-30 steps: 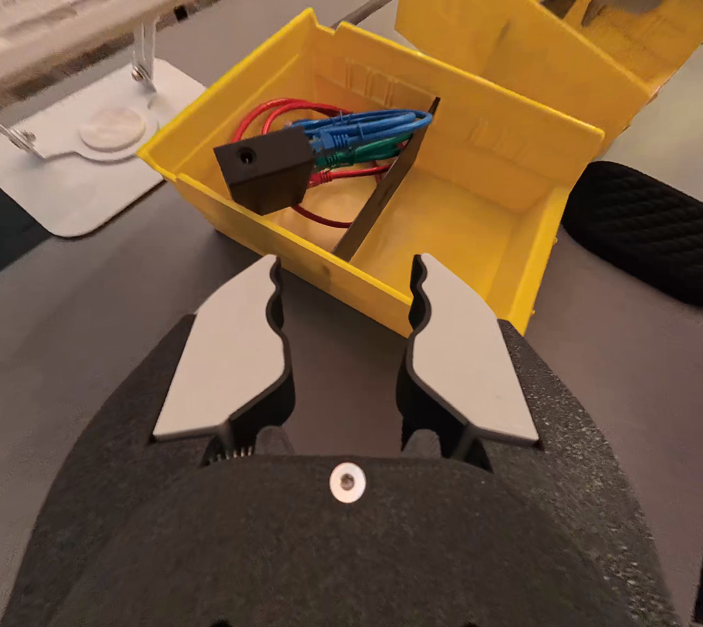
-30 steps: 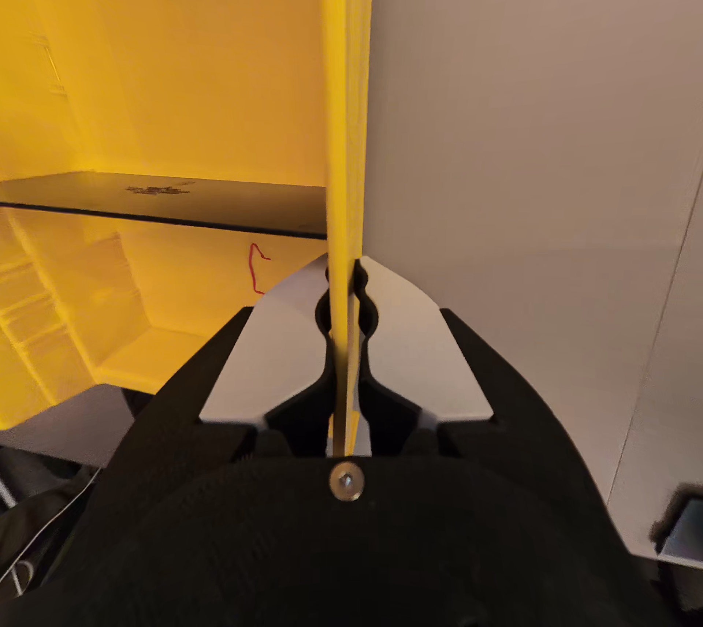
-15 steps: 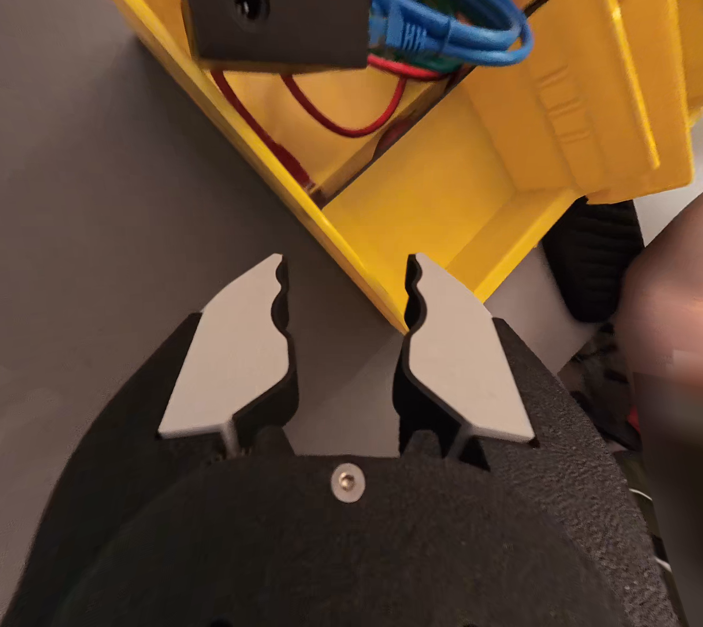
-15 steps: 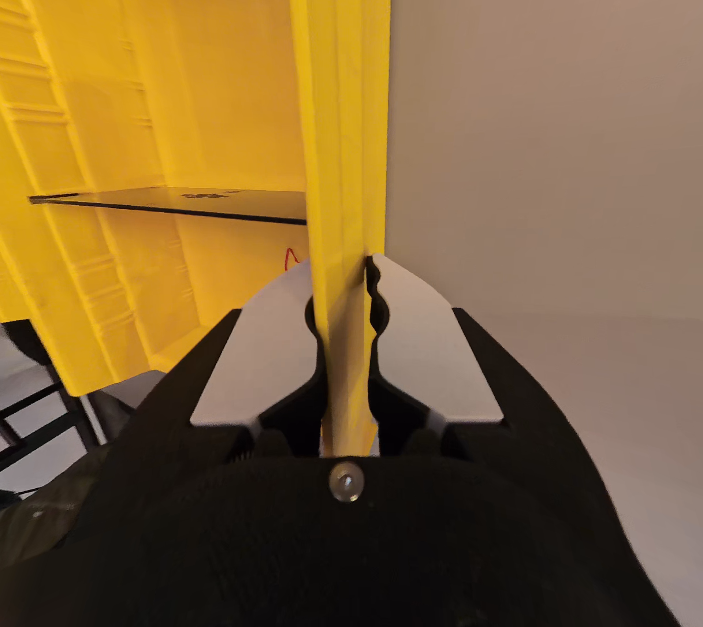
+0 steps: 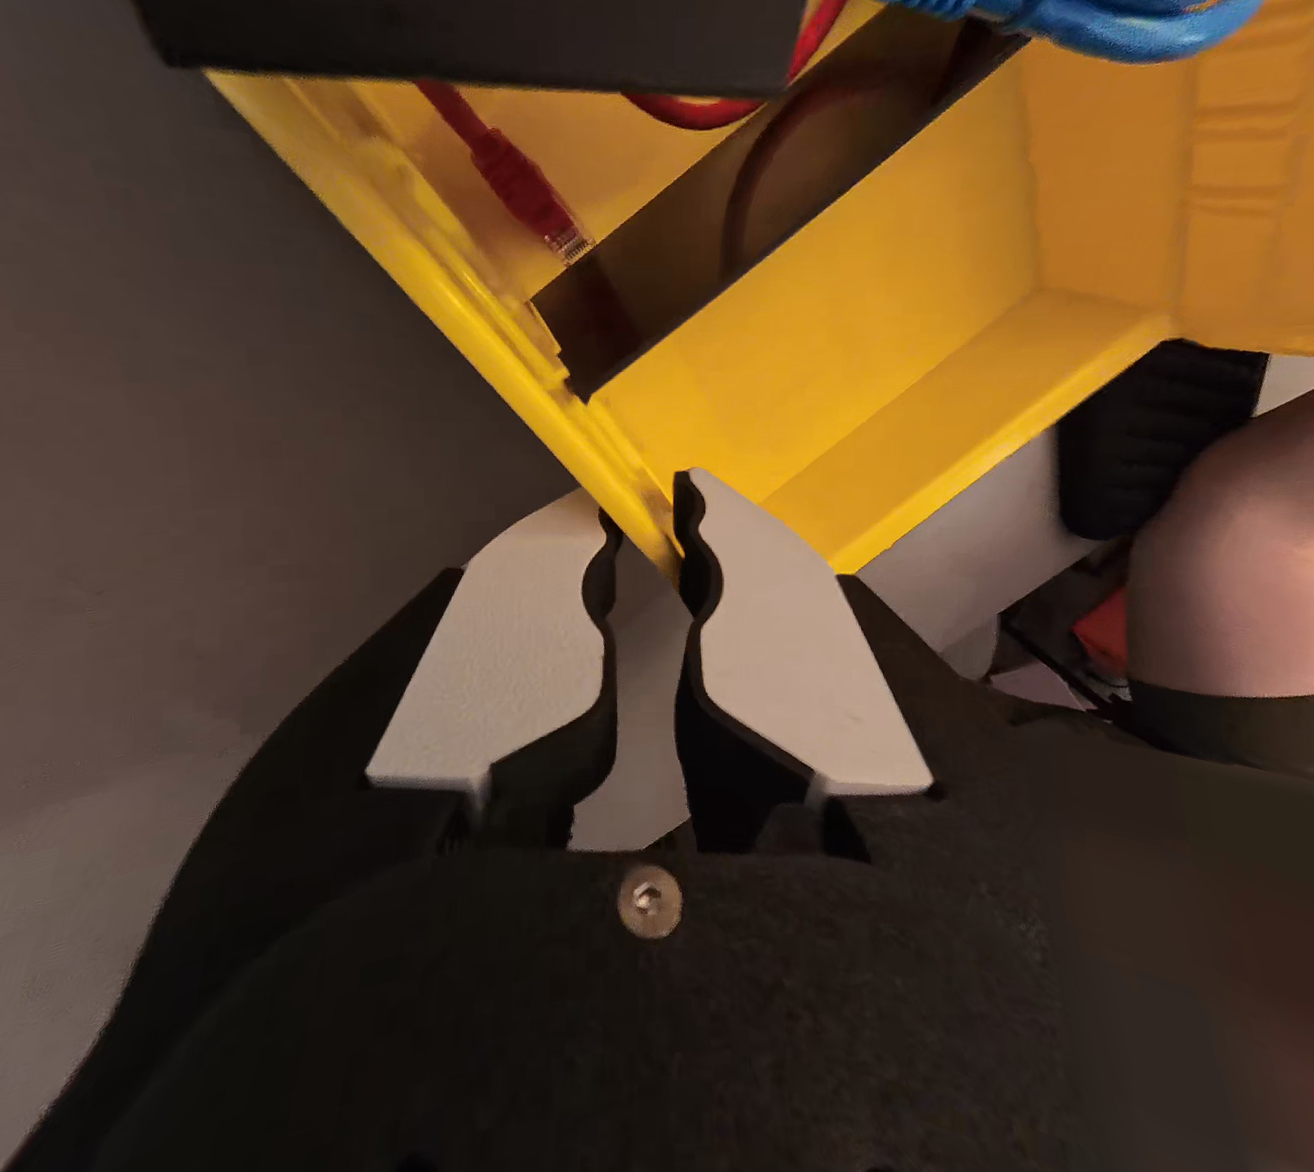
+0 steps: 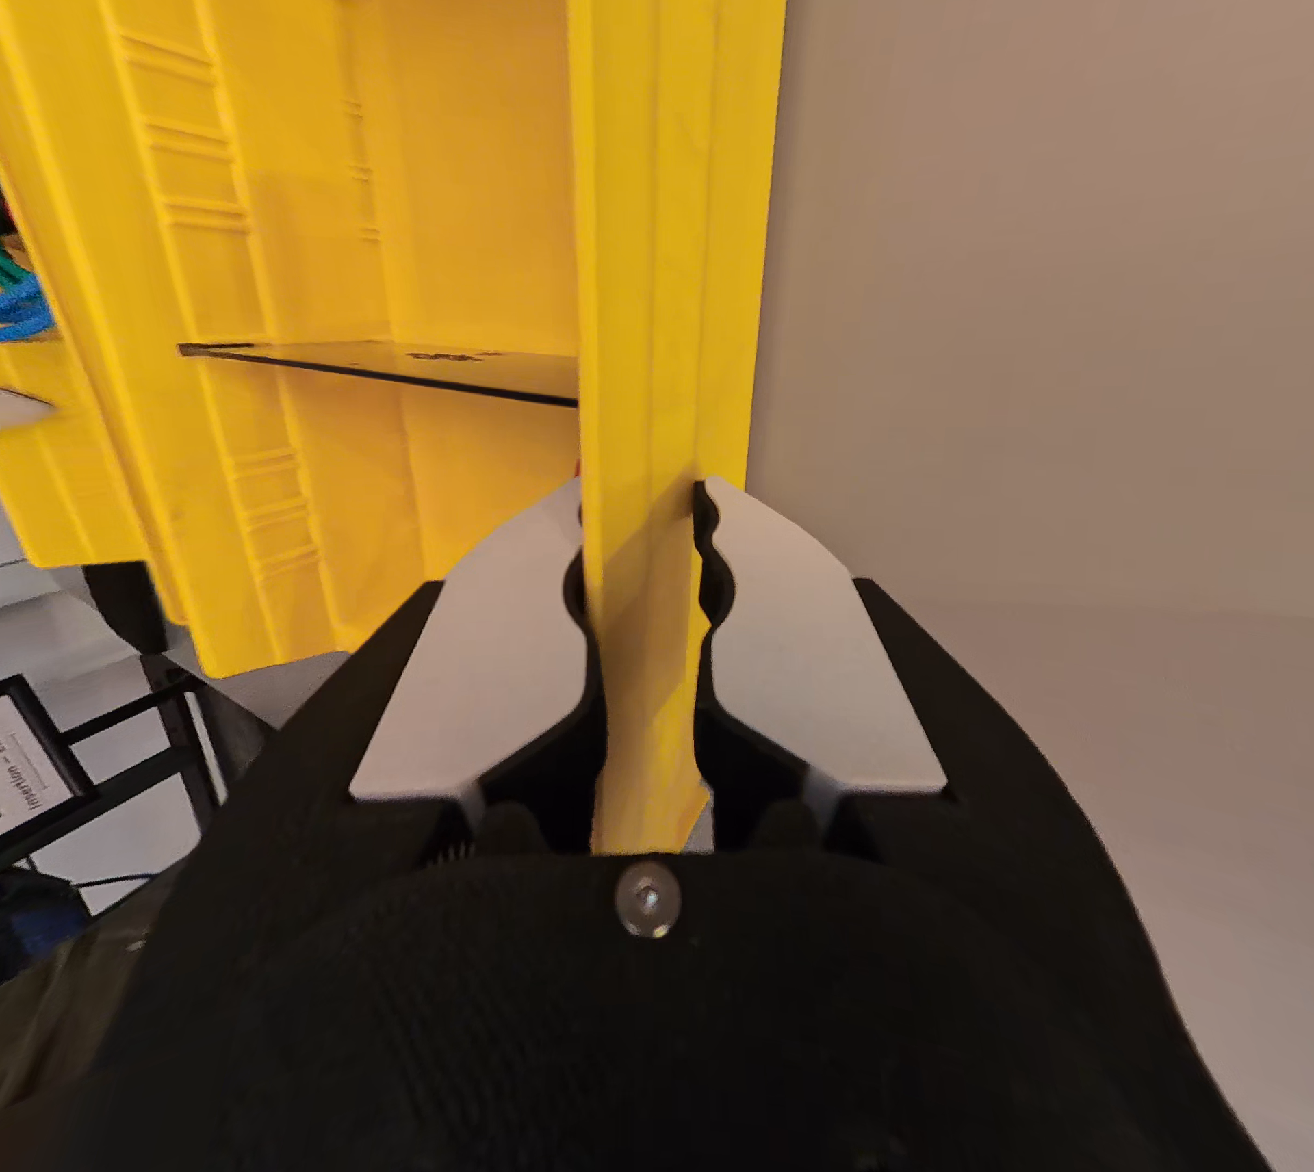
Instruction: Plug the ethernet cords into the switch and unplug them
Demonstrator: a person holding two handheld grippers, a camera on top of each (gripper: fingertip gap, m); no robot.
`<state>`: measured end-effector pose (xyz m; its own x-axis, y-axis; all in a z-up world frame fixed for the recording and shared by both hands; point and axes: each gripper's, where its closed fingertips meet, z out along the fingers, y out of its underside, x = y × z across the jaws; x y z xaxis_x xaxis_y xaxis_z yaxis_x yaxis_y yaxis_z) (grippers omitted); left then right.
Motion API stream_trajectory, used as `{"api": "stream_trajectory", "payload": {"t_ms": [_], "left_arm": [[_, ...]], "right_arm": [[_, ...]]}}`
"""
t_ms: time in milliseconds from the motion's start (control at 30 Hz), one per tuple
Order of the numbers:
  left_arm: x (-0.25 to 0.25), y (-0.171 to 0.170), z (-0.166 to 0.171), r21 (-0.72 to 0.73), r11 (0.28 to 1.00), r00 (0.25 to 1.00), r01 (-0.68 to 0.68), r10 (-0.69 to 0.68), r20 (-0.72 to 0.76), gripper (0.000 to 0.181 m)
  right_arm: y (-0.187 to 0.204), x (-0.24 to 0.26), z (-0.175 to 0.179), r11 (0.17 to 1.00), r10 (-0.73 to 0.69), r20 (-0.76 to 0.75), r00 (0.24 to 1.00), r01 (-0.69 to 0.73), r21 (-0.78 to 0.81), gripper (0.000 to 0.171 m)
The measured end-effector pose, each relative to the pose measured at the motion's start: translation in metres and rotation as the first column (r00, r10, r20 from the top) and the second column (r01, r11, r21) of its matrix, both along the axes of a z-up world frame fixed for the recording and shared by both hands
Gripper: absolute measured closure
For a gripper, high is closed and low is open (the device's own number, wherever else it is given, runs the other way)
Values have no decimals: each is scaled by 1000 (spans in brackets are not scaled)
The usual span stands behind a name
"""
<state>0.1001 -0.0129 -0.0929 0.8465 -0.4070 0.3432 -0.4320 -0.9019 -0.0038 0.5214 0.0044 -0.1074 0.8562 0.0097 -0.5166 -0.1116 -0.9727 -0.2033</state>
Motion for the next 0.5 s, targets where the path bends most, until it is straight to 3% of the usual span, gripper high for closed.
{"api": "stream_trajectory", "payload": {"t_ms": [233,500], "left_arm": [[-46,20,0,48,998,991,26,-19,-130,174],[-131,44,1,111,983,975,-144,160,-151,177]], "right_arm": [[8,-11,-3,1000,23,4,1000,-23,-10,147],[9,-52,-4,990,102,-45,994,-106,-93,146]]}}
